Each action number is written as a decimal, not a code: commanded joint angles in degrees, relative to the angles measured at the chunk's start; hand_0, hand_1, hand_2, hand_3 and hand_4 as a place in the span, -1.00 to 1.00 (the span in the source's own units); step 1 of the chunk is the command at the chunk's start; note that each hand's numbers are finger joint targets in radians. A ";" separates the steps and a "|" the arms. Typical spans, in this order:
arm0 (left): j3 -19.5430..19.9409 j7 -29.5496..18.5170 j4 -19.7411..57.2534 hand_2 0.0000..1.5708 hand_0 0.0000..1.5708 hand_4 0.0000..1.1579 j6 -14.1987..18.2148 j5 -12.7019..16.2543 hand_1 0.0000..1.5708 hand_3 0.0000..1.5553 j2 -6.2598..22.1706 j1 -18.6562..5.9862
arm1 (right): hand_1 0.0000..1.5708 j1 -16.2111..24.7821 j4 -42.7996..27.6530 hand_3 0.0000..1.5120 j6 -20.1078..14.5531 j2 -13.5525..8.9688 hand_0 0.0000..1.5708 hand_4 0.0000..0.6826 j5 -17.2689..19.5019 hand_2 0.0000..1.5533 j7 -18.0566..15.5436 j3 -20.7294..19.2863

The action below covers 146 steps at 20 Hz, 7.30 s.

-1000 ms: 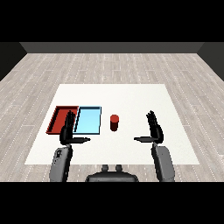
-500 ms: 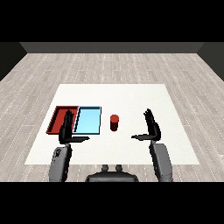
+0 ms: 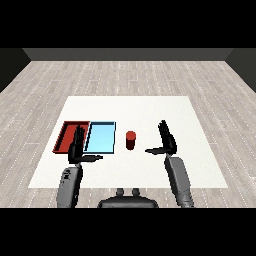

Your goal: Pick the red can and put it in the red box

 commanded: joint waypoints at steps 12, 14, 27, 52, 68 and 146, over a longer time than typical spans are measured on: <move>3.68 -1.31 4.39 -1.00 -1.00 -1.00 -1.73 2.64 -1.00 -1.00 2.41 -3.62 | -1.00 -9.62 22.35 -1.00 -5.89 1.15 -1.00 -1.00 -5.06 -1.00 -11.26 6.60; 0.71 -2.33 -1.41 -1.00 -1.00 -1.00 -1.66 1.54 -1.00 -1.00 0.49 3.66 | -1.00 -10.21 16.66 -1.00 -7.37 1.15 -1.00 -1.00 -6.41 -1.00 -6.21 8.51; 0.02 1.70 -1.22 -1.00 -1.00 -1.00 -0.02 1.84 -1.00 -1.00 -0.56 -0.81 | -1.00 -12.31 29.66 -1.00 -11.31 1.16 -1.00 -1.00 -15.54 -1.00 -17.14 16.90; 1.62 -2.12 2.58 -1.00 -1.00 -1.00 -2.76 3.09 -1.00 -1.00 0.56 -0.41 | -1.00 -21.20 40.66 -1.00 -17.05 1.16 -1.00 -1.00 -36.83 -1.00 -25.46 34.43; 3.39 -4.56 5.62 -1.00 -1.00 -1.00 -3.32 3.57 -1.00 -1.00 1.42 -1.49 | -1.00 -26.18 40.98 -1.00 -22.36 1.16 -1.00 -1.00 -43.43 -1.00 -21.45 39.55; -31.67 16.30 7.35 -1.00 -1.00 -1.00 14.01 7.72 -1.00 -1.00 -2.79 -15.77 | 1.00 -10.79 -14.71 0.87 -38.59 -5.55 1.00 0.90 -2.05 0.90 7.87 27.29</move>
